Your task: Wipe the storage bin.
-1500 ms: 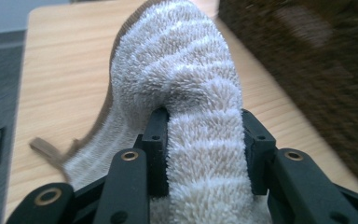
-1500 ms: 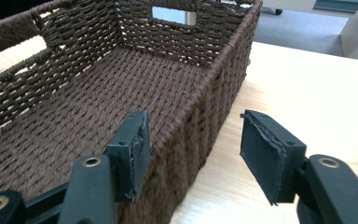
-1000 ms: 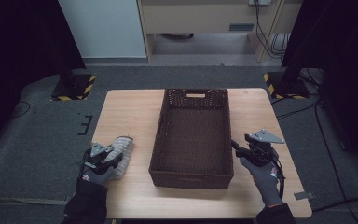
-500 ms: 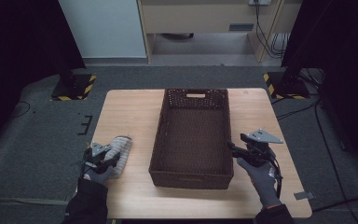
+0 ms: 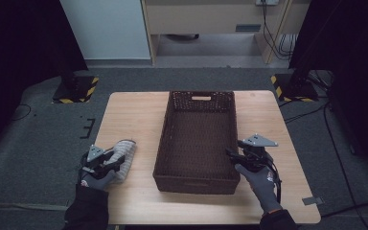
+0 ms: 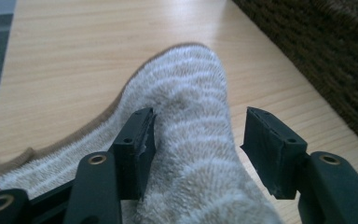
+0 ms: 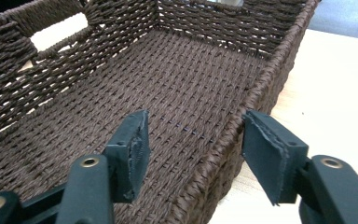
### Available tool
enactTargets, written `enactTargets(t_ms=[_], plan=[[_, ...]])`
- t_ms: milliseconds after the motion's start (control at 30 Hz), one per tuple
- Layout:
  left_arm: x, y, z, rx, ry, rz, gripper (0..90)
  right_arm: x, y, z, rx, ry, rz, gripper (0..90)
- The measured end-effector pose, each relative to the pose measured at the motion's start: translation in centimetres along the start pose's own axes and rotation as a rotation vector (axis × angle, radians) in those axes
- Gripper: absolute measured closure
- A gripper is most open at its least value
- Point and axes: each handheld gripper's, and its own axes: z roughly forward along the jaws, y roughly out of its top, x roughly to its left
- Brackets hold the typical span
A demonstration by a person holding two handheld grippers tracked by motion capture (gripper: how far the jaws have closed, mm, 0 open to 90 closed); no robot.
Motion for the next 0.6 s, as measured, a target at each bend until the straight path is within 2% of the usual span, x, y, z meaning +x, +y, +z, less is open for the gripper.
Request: enactTargets(t_ms=[133,200,267,467,533,600], plan=[[-0.7,1.0,-1.0,-0.059,-0.021,-0.003,40.9,-0.2,-0.2,0.5,0.032,-0.031,-0.017,47.7],[-1.1,1.5,-1.3,-0.076,-0.036,0.003,41.1,-0.2,-0.3,0.6,0.032,-0.044,-0.024,52.4],[-1.7,2.0,-1.4,-0.096,-0.057,0.002,41.4,-0.3,-0.3,0.6,0.037,-0.044,-0.023,53.3],[-3.8,4.0,-1.9,-0.136,-0.119,0.019,43.9,-0.3,-0.3,1.1,0.067,-0.062,-0.043,60.7],[-4.9,5.0,-1.8,-0.15,-0.144,0.026,44.8,-0.4,-0.2,1.2,0.073,-0.066,-0.061,62.0],[-5.9,5.7,-1.7,-0.154,-0.16,0.044,45.7,-0.5,-0.1,1.2,0.081,-0.061,-0.055,63.1]])
